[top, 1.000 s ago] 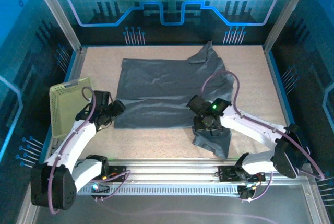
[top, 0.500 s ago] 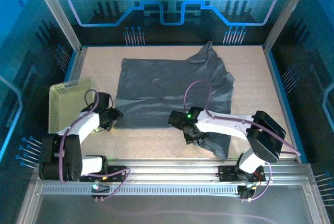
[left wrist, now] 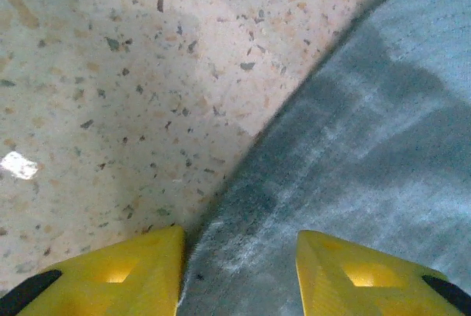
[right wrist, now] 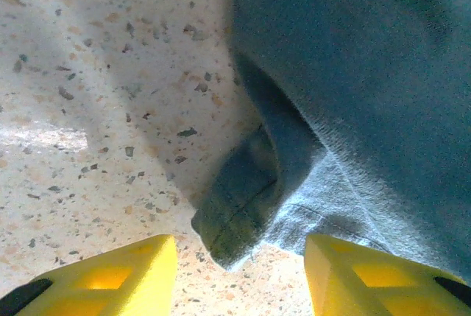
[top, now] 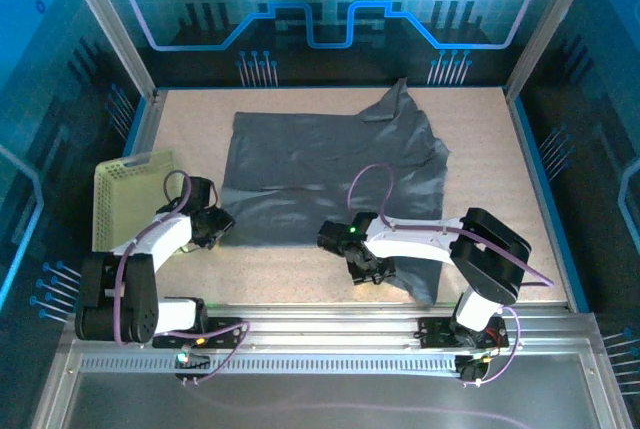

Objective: Fold the inside-out t-shirt

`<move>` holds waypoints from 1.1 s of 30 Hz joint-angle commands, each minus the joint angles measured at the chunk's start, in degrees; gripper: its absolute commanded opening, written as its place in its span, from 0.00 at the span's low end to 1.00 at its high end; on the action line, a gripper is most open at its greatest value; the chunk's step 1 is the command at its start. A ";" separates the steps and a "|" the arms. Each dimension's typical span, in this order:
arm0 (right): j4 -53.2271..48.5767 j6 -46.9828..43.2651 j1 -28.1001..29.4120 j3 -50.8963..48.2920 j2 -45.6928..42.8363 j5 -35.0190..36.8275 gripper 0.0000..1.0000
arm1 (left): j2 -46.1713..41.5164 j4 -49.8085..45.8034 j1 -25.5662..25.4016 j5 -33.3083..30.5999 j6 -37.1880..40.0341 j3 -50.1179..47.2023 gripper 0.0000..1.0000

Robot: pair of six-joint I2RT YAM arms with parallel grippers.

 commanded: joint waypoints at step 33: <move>-4.39 2.94 -0.56 -3.60 -0.95 8.53 0.19 | -1.93 -3.33 -5.35 -2.45 -4.20 -3.29 0.04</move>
